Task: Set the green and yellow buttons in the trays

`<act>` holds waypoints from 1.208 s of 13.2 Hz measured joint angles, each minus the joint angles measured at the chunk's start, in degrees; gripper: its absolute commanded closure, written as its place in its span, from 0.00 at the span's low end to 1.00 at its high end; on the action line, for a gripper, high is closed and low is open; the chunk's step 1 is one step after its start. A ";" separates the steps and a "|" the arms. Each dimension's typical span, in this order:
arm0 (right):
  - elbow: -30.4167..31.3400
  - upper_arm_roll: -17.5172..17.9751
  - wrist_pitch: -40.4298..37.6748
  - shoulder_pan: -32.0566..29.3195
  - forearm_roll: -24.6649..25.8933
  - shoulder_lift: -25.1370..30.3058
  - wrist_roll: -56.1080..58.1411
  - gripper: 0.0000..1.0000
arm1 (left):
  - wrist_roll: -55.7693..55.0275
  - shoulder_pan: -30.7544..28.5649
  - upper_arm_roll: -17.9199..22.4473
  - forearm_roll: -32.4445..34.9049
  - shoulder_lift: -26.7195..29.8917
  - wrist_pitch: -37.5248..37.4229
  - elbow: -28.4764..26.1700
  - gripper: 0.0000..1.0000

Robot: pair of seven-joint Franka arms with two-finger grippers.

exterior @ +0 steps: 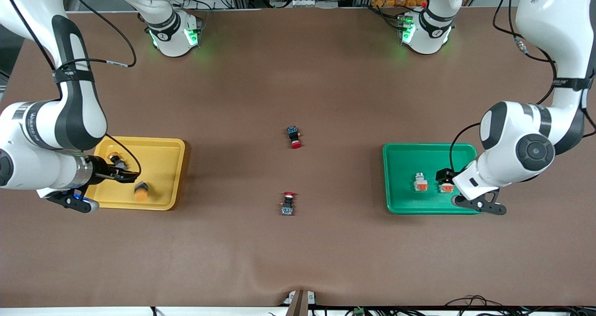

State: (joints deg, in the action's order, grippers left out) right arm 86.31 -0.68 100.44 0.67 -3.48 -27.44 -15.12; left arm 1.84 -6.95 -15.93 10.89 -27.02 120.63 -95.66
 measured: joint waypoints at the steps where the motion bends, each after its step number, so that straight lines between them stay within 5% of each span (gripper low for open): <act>1: 0.11 0.02 0.00 -0.02 0.00 0.28 1.49 0.00 | 0.00 -0.02 -0.42 0.00 0.76 -0.51 0.16 0.00; 5: 4.88 -0.12 5.11 -0.24 0.00 3.29 4.20 0.00 | -0.12 0.01 -2.49 0.00 3.54 -6.49 3.07 0.00; 11: 26.74 -0.12 29.97 -0.23 0.00 12.56 6.55 0.00 | -1.69 -0.02 -3.56 -0.81 6.56 -13.55 7.27 0.00; 16: 29.28 -0.62 32.18 -0.72 0.00 14.47 9.92 0.00 | -1.73 -0.21 -3.54 -2.19 8.60 -15.27 7.83 0.00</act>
State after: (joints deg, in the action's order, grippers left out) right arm 115.59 -1.30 132.62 -0.05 -3.48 -12.97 -5.20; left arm 0.11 -7.16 -19.47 8.70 -18.42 105.36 -87.83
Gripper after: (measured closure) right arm 0.000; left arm 0.000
